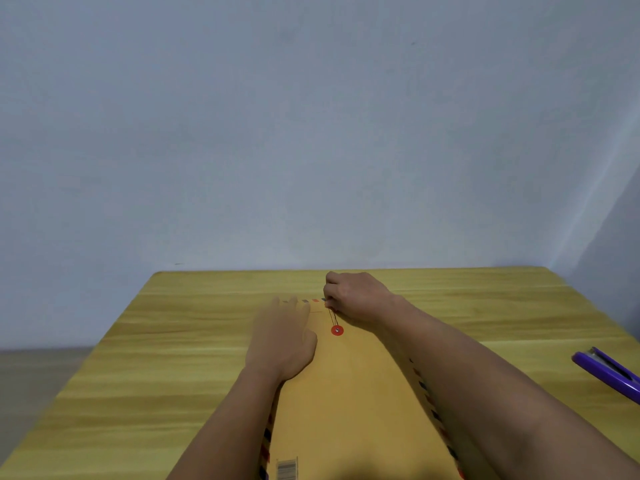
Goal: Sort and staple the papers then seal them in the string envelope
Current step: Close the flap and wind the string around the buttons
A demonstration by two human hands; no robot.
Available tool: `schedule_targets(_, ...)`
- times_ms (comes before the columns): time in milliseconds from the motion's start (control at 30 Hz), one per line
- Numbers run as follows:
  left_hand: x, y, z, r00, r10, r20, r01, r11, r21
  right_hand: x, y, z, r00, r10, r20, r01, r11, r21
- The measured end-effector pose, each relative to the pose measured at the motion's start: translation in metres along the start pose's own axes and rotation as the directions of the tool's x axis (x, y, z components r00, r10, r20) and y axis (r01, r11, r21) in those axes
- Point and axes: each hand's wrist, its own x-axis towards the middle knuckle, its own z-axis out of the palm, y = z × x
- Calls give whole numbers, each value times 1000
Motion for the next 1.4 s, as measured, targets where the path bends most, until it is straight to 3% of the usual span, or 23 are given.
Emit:
schedule_targets(267,0,1,0,1000,-8,-3,8,1000,4,11,2,8,997,49,53,-50,999,19)
schedule_targets(533,0,1,-1,1000,-3,2,3,1000,9,18,4,6,970,217,109,-232,961,148)
schedule_targets(967,0,0,-1,1000,-7,0,7,1000,9,19,-3,11,998,29,57,-32,998,50)
schedule_targets(1400,1,0,0,1000,-4,5,4,1000,-5,7,11,2,977,169,132,-180,981,74)
